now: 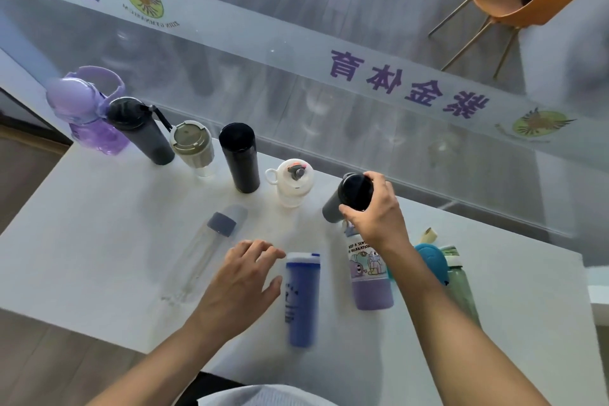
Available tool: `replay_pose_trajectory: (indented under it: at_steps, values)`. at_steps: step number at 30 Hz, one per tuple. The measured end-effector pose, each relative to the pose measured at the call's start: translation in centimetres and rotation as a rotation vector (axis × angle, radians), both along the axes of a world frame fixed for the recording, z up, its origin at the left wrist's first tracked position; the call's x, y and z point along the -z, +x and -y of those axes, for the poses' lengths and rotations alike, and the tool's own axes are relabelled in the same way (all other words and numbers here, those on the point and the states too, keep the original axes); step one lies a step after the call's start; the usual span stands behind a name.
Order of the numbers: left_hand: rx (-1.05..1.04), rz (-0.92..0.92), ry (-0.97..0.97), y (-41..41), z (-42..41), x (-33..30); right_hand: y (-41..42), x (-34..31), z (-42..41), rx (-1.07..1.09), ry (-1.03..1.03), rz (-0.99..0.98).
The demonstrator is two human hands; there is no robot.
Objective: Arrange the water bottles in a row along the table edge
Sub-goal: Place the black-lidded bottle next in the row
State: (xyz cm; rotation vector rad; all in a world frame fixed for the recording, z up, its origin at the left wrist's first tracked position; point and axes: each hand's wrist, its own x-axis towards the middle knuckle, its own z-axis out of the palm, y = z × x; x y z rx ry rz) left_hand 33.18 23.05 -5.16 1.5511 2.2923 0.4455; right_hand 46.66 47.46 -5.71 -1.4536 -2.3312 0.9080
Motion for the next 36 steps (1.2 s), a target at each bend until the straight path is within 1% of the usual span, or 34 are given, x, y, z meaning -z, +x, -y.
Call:
replay_pose_trajectory:
  at_steps: [15, 23, 28, 33, 36]
  values:
    - [0.005, 0.029, -0.041, 0.7, -1.1, 0.5, -0.4, 0.8, -1.4, -0.025, -0.005, 0.058]
    - [0.028, 0.040, -0.045, -0.2, -1.1, 1.1, 0.0, -0.1, -1.4, 0.015, -0.046, 0.094]
    - [0.164, 0.040, -0.055, 1.0, -3.6, 2.1, 4.2, -1.8, -1.6, 0.109, 0.028, 0.187]
    - [0.323, 0.056, -0.070, 4.5, -8.9, 2.7, 10.0, -1.8, -0.1, 0.161, 0.023, 0.347]
    - [0.359, 0.017, -0.095, 7.4, -12.6, 3.4, 12.7, -1.0, 1.2, 0.161, 0.049, 0.341]
